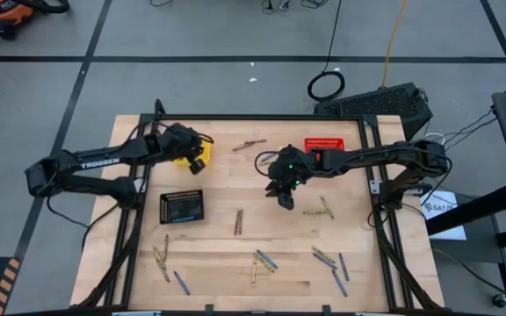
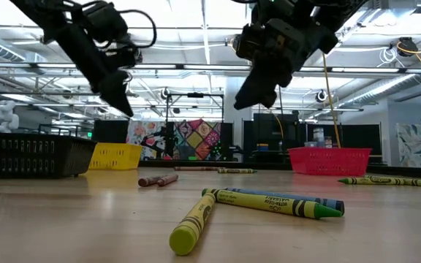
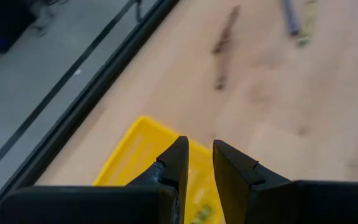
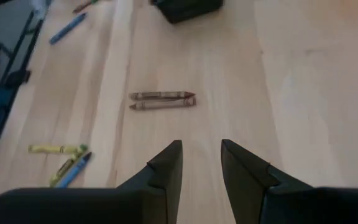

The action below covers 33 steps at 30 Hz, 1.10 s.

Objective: Sort crayons
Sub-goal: Put the brown crayon into the red bin

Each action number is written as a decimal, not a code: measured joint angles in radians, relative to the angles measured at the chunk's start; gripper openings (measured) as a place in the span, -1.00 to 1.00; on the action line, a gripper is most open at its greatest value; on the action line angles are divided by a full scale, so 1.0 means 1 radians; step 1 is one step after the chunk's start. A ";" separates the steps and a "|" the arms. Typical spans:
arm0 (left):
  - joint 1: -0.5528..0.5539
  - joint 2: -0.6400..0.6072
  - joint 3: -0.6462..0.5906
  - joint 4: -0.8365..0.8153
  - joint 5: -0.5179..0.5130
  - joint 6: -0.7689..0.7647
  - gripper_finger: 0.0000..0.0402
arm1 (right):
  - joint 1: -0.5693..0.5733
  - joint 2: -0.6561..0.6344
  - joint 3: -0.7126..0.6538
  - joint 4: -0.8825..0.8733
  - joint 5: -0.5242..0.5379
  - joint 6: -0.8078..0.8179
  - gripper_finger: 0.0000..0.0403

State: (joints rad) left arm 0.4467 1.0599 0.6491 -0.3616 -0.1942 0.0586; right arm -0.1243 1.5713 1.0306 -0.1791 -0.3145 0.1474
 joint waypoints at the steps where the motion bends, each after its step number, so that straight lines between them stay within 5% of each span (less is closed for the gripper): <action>1: -0.016 0.000 0.010 -0.009 0.006 0.000 -0.63 | 0.001 -0.004 0.000 -0.019 0.001 0.014 -0.51; 10: -0.193 -0.001 0.038 -0.115 0.008 -0.010 -0.64 | 0.063 -0.026 0.000 -0.234 0.086 0.068 -0.51; 33: -0.574 0.000 0.039 -0.184 0.068 -0.290 -0.64 | 0.265 -0.025 0.000 -0.428 0.083 0.163 -0.51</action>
State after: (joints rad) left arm -0.1269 1.0595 0.6876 -0.5460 -0.1265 -0.2317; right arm 0.1409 1.5459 1.0306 -0.6067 -0.2314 0.3103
